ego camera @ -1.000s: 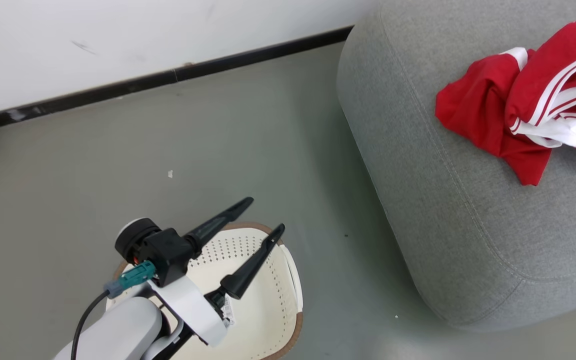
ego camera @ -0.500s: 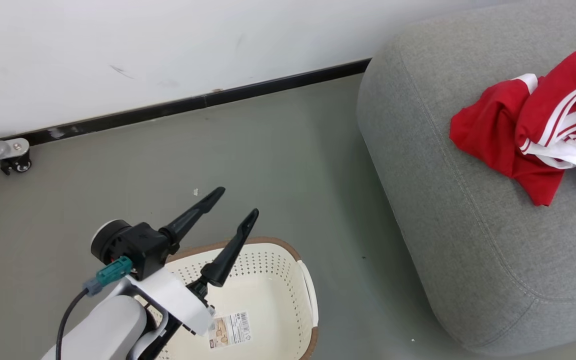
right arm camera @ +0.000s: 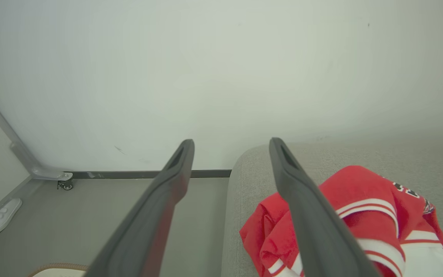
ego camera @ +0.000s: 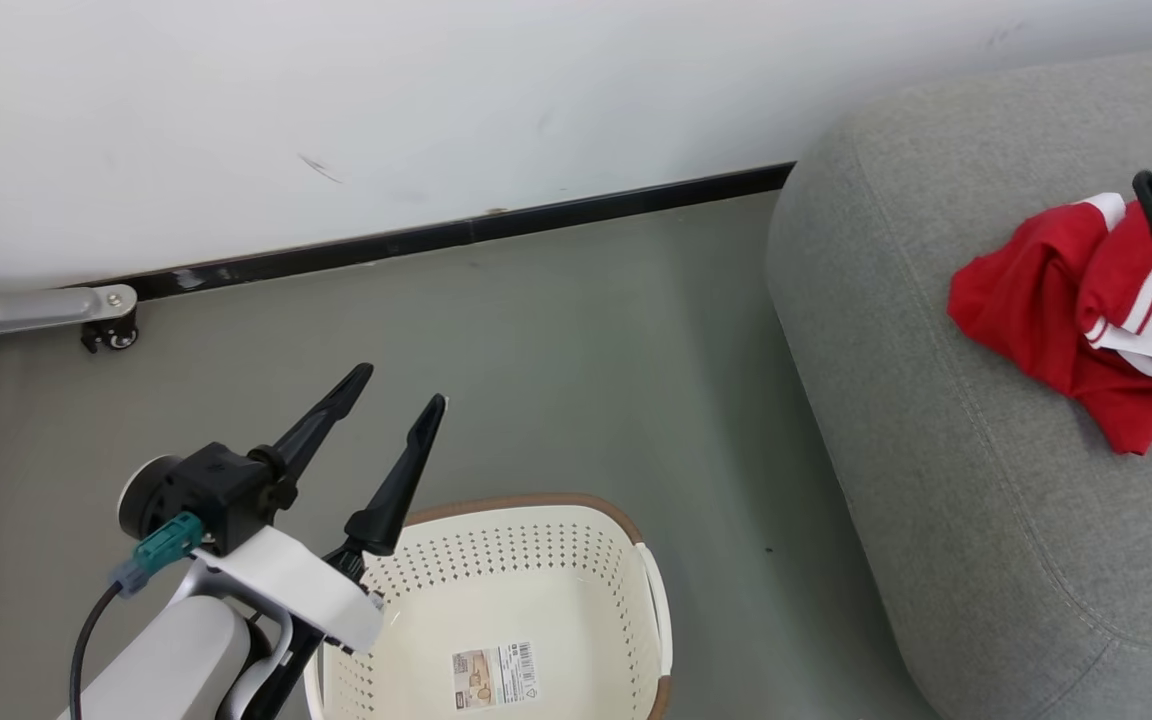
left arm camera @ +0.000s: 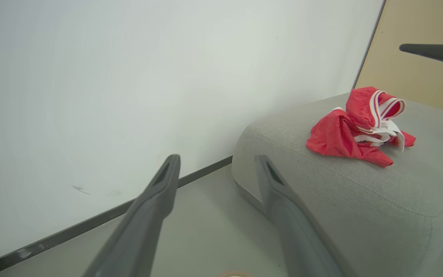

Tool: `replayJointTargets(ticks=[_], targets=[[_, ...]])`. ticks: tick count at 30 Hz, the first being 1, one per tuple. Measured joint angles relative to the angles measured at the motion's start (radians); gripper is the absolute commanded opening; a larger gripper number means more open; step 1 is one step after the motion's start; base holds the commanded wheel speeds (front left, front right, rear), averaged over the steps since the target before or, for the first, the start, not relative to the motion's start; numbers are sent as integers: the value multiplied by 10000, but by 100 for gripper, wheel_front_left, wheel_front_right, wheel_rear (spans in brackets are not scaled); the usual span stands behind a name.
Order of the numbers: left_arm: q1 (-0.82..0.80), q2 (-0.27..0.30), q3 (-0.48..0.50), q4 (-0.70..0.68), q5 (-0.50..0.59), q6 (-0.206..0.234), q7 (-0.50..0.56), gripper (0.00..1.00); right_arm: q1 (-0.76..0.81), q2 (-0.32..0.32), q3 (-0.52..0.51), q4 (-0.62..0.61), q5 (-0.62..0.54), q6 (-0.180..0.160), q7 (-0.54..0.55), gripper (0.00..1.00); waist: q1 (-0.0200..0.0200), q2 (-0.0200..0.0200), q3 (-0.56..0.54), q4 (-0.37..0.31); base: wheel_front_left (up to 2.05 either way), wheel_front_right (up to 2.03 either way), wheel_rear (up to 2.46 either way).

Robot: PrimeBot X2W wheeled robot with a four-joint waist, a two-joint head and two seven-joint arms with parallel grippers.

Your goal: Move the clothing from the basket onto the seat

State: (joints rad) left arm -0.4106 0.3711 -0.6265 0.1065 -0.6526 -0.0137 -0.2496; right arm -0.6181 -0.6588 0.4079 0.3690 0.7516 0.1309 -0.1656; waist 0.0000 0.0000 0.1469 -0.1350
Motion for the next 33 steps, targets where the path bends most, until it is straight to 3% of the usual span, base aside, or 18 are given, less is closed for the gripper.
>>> replayJointTargets(ticks=[17,24,33], targets=[[901,-184,1120,368,-176,309,0,100,1435,694,-332,-276,-71,0,-616,100,-1,0,-445,834,0,0,0],[1219,-224,1526,464,-176,435,0,100,2030,999,-500,-558,-627,0,-759,100,0,0,-595,1117,0,0,0],[1851,-245,2096,702,-174,464,0,100,2988,1720,-871,-742,-1001,0,-821,100,-1,0,-760,1375,0,0,0]])
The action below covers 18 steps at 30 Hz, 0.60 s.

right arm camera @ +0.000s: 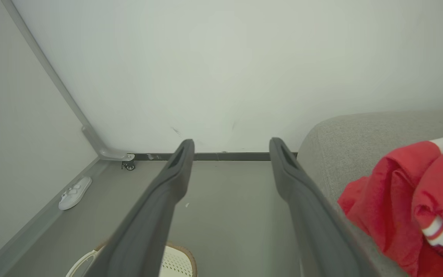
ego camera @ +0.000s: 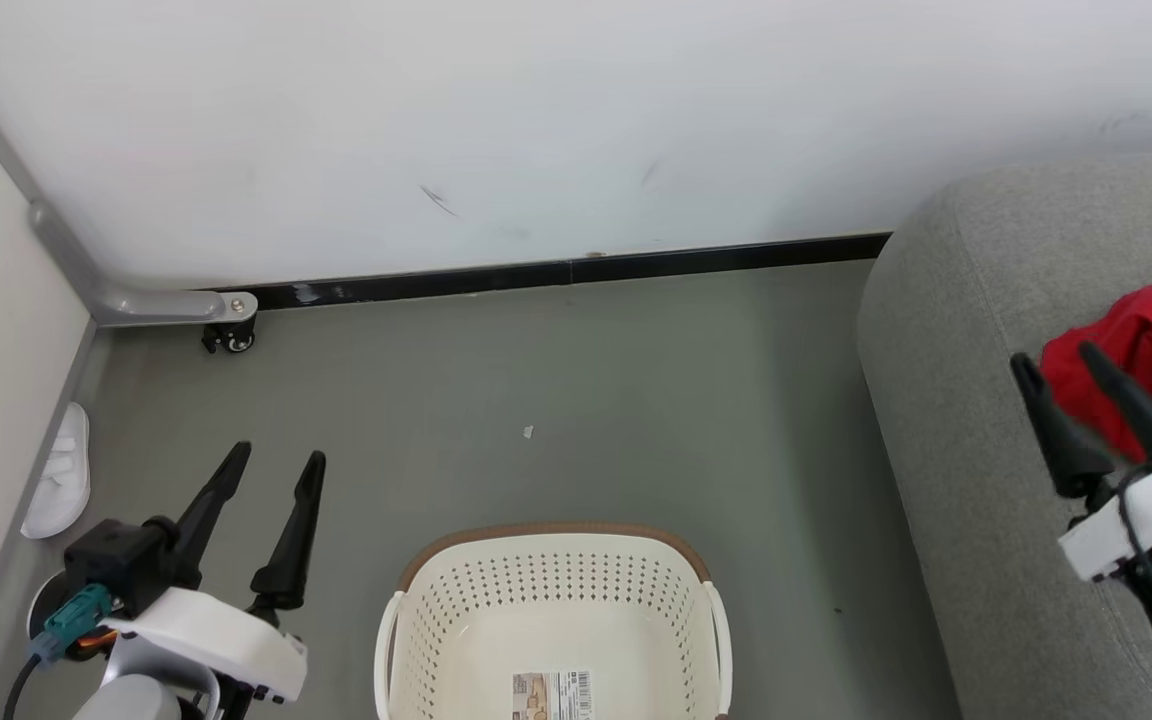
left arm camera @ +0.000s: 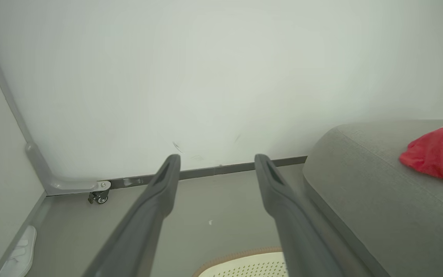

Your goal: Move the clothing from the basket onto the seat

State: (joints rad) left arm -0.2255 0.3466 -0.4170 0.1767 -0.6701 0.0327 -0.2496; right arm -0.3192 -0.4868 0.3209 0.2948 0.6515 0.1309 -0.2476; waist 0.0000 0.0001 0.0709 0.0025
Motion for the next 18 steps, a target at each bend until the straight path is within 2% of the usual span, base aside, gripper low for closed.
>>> replayJointTargets(ticks=[10,18], targets=[[362,-251,589,69,113,86,0,100,884,1124,-780,-635,-771,0,-2,100,0,0,-179,152,0,0,0],[766,-372,1009,79,305,94,0,100,1374,1682,-796,-1208,-1488,0,-2,100,0,0,-279,263,0,0,0]])
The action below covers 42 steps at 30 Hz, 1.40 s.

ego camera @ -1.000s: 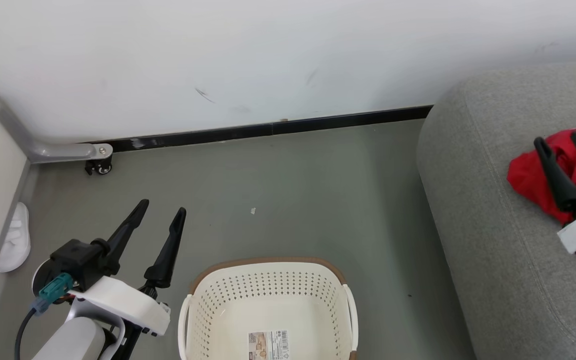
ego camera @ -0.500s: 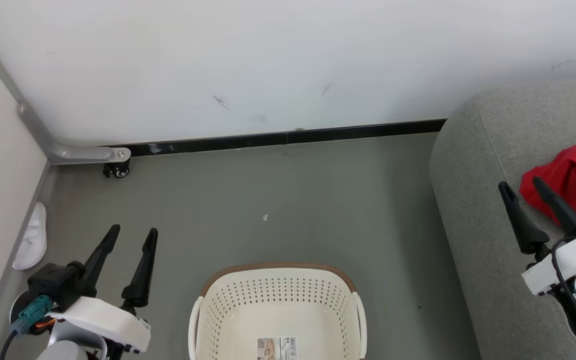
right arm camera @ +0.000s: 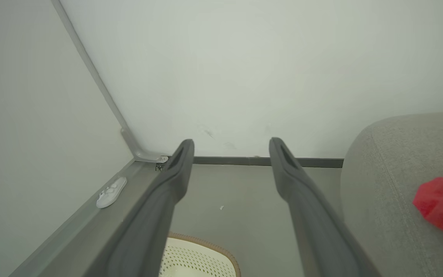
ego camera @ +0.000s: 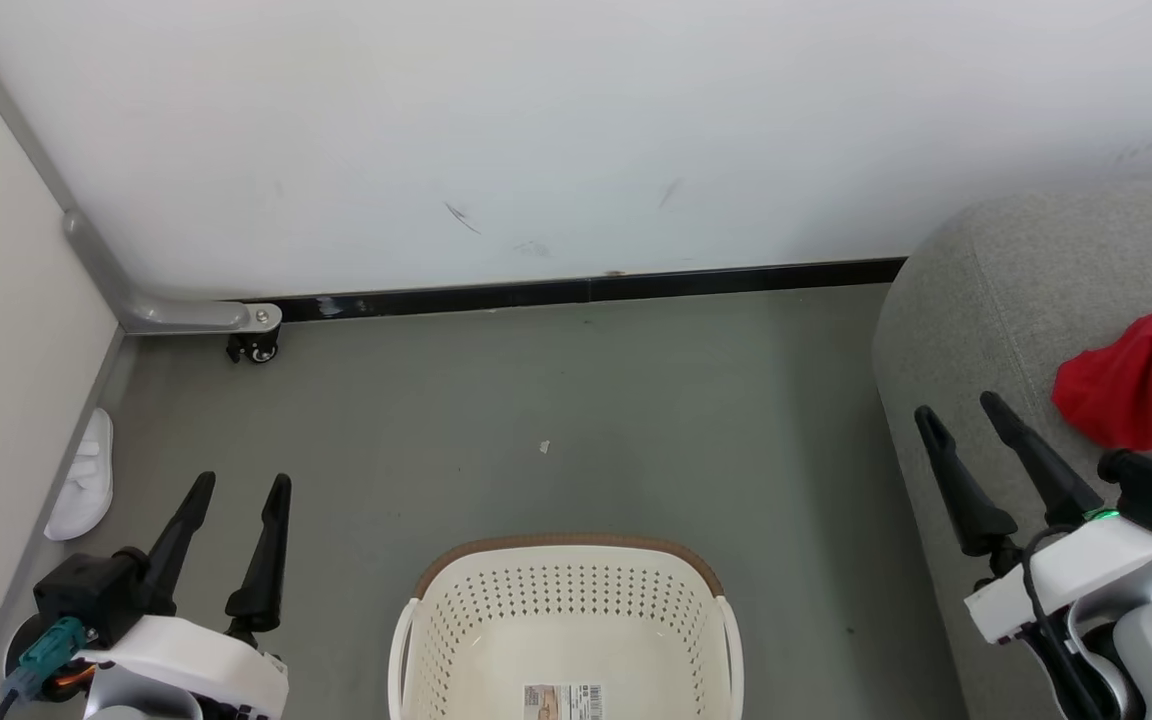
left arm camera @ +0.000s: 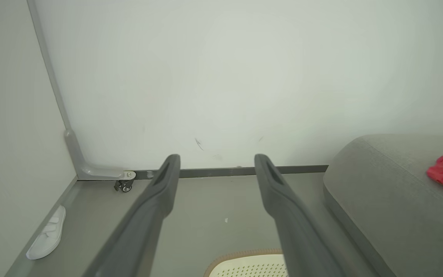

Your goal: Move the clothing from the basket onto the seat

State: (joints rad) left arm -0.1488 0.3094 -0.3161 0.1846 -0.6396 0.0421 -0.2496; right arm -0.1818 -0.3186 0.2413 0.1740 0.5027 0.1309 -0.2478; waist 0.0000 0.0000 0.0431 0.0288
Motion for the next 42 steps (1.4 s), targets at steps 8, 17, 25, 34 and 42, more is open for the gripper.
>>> replayJointTargets(ticks=[8,17,25,34,42], targets=[[206,-257,405,-58,173,96,0,100,533,368,0,-443,-587,0,0,100,0,0,-38,89,0,0,0],[565,-433,976,-75,255,144,0,100,838,686,-79,-719,-940,0,0,100,0,0,-89,8,0,0,0],[589,-577,1210,-199,614,201,0,100,978,825,-109,-895,-1195,0,0,100,0,0,-98,-17,0,0,0],[801,-696,1361,-84,617,155,0,100,980,932,-107,-1005,-1273,0,0,100,0,0,-74,-6,0,0,0],[801,-817,1417,-63,798,67,0,100,992,980,-100,-1028,-1346,0,0,100,0,0,-68,-2,0,0,0]])
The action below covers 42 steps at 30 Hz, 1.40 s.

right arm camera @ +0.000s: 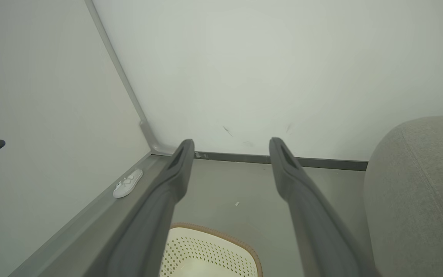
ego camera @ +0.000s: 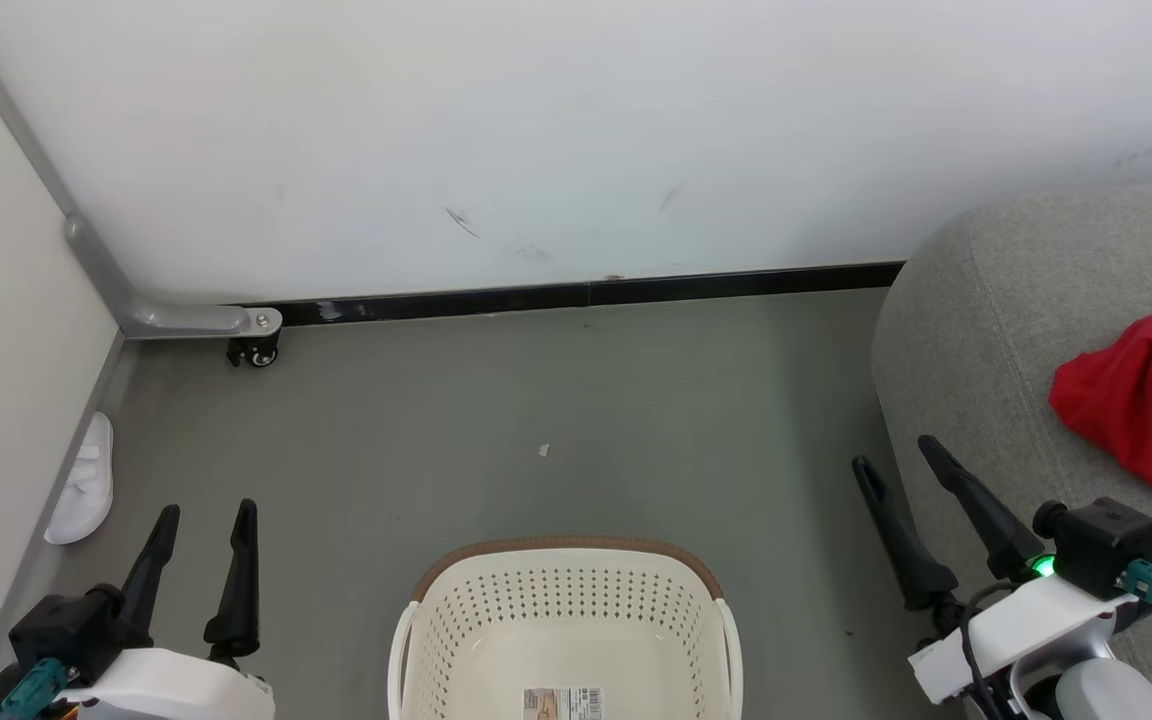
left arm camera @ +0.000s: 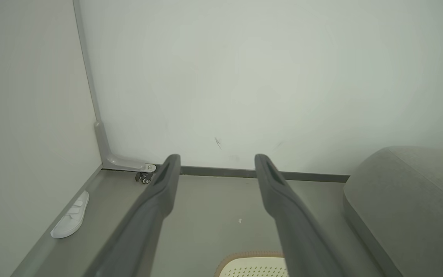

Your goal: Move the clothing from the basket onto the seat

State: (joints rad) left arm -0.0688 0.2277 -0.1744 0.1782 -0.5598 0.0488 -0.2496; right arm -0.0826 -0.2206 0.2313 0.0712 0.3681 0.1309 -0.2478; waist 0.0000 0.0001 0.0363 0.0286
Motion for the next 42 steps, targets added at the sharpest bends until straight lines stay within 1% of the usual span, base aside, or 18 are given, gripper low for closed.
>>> replayJointTargets(ticks=[34,35,37,42], targets=[[0,-353,516,188,430,-439,0,100,26,48,-159,-146,-186,0,0,100,0,0,49,-57,0,0,0],[0,-360,523,190,428,-462,0,0,28,50,-159,-150,-186,0,0,0,-1,0,45,-57,0,0,0],[6,-437,502,324,426,-516,19,0,42,88,-140,-6,-180,0,13,0,0,0,42,-58,0,0,0],[270,-844,357,771,405,-516,35,0,526,332,19,399,-159,0,15,0,0,0,43,-58,0,0,0]])
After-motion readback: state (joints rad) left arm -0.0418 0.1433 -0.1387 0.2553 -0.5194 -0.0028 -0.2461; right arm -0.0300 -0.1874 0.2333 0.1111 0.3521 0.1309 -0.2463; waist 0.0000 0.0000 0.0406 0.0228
